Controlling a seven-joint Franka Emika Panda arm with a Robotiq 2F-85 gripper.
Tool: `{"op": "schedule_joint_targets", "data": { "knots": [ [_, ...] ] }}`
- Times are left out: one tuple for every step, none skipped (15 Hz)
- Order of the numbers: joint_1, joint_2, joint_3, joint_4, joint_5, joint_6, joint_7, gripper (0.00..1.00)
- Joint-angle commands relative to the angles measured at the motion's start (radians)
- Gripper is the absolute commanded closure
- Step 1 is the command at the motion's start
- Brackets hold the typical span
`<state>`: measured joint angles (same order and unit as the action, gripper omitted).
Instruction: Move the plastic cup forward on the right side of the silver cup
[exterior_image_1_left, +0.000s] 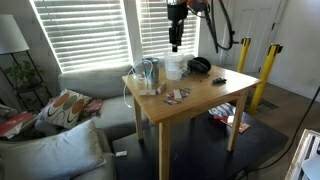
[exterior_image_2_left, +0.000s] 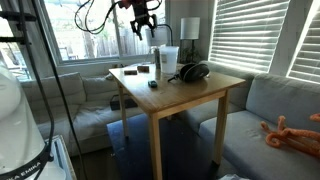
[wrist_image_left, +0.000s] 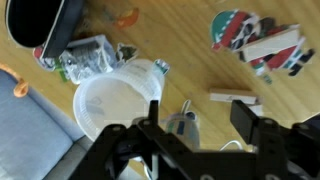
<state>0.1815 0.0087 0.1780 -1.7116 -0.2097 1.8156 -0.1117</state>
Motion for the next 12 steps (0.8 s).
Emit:
{"op": "schedule_joint_targets", "data": {
  "knots": [
    [0.002, -0.105, 0.003, 0.019, 0.124, -0.233, 0.004, 0.00],
    [0.001, -0.130, 0.001, 0.023, 0.147, -0.292, 0.017, 0.00],
    [-0.001, -0.154, 0.000, 0.026, 0.163, -0.350, 0.044, 0.00],
    [-0.003, -0.178, -0.001, 0.024, 0.174, -0.402, 0.077, 0.00],
    [-0.006, -0.200, -0.002, 0.018, 0.186, -0.437, 0.108, 0.00],
    [-0.010, -0.220, -0.005, 0.015, 0.200, -0.483, 0.136, 0.00],
    [-0.015, -0.238, -0.012, 0.007, 0.220, -0.514, 0.154, 0.00],
    [-0.019, -0.256, -0.021, -0.007, 0.249, -0.533, 0.151, 0.00],
    [-0.022, -0.269, -0.027, -0.015, 0.272, -0.547, 0.148, 0.00],
    [-0.022, -0.299, -0.035, -0.050, 0.289, -0.496, 0.117, 0.00],
    [-0.019, -0.242, -0.015, 0.012, 0.237, -0.527, 0.132, 0.00],
    [-0.021, -0.254, -0.020, 0.004, 0.250, -0.525, 0.130, 0.00]
  ]
}}
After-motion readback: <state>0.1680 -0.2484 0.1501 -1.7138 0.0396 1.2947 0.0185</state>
